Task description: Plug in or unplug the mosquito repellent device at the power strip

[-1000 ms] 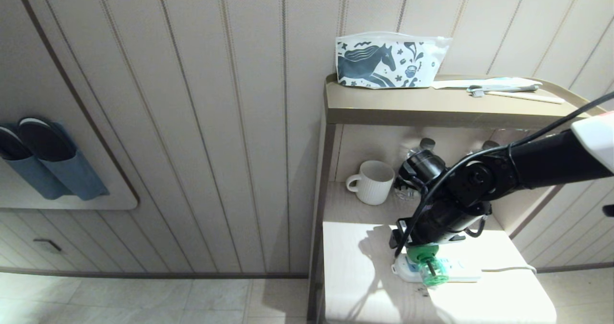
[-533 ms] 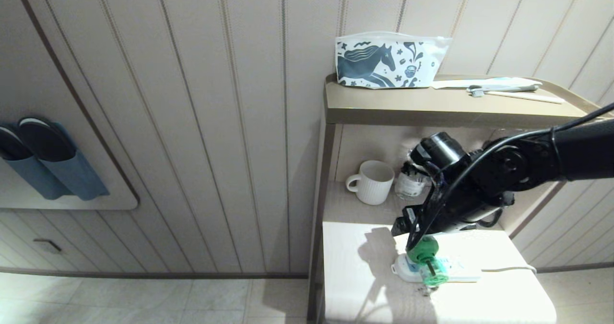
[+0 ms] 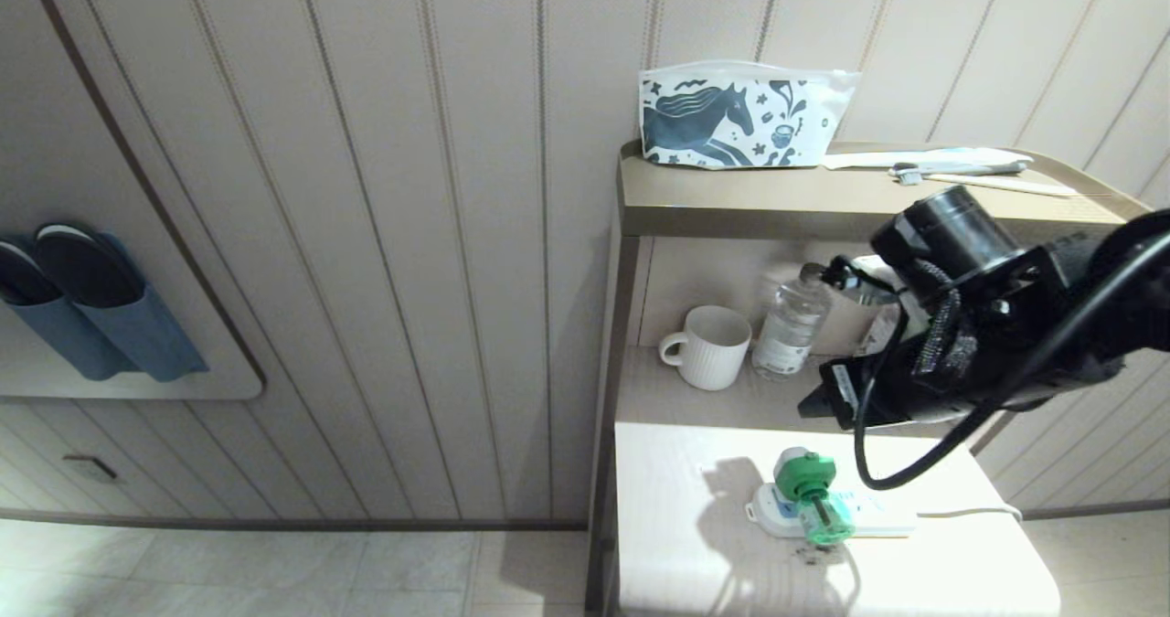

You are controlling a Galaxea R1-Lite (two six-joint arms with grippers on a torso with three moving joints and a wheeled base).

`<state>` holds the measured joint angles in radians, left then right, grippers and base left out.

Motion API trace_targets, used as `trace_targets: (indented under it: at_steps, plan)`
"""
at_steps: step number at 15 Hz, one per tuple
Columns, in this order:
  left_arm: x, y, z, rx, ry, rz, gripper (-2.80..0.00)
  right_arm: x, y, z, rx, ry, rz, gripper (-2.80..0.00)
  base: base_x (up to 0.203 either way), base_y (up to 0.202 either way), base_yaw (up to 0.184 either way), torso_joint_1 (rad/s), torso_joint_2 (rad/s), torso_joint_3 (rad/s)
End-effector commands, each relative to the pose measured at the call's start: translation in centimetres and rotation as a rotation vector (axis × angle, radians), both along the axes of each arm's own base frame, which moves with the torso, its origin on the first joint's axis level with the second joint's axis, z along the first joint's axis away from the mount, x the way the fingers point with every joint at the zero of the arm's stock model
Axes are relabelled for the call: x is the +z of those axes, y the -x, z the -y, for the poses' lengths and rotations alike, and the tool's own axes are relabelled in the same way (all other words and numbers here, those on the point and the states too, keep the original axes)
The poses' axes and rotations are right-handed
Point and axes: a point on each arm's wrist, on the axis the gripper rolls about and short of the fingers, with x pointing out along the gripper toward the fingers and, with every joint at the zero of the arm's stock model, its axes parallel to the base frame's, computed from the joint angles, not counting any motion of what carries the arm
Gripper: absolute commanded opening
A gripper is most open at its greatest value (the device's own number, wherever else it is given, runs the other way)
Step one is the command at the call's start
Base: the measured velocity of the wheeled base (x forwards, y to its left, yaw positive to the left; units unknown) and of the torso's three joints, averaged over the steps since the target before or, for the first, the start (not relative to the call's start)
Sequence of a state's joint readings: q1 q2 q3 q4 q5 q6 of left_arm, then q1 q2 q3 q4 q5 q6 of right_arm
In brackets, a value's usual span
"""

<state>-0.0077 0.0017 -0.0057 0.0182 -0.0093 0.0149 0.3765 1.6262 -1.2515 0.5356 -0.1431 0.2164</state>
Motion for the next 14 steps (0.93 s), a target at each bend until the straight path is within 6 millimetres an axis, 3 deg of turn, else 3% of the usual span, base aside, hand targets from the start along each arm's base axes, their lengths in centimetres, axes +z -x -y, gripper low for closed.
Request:
trace_targets:
  at_steps: [1,6,10,14]
  plan:
    - [0.0,0.0,0.0,0.0,0.0,-0.001,-2.8,2.1,2.4,0.7,0.012,-0.024,0.073,-2.8,0.0,0.0,0.0,0.0,0.0,0.0]
    - [0.0,0.0,0.0,0.0,0.0,-0.001,-2.8,4.2,6.2,2.2,0.048,-0.024,0.188,-2.8,0.0,0.0,0.0,0.0,0.0,0.0]
    - [0.0,0.0,0.0,0.0,0.0,-0.001,-2.8,7.8,8.2,3.1,0.074,-0.077,0.459,-2.8,0.0,0.0,0.0,0.0,0.0,0.0]
    - [0.0,0.0,0.0,-0.001,0.0,-0.001,-2.8,9.3,10.6,4.3,0.045,-0.111,0.578,-2.8,0.0,0.0,0.0,0.0,0.0,0.0]
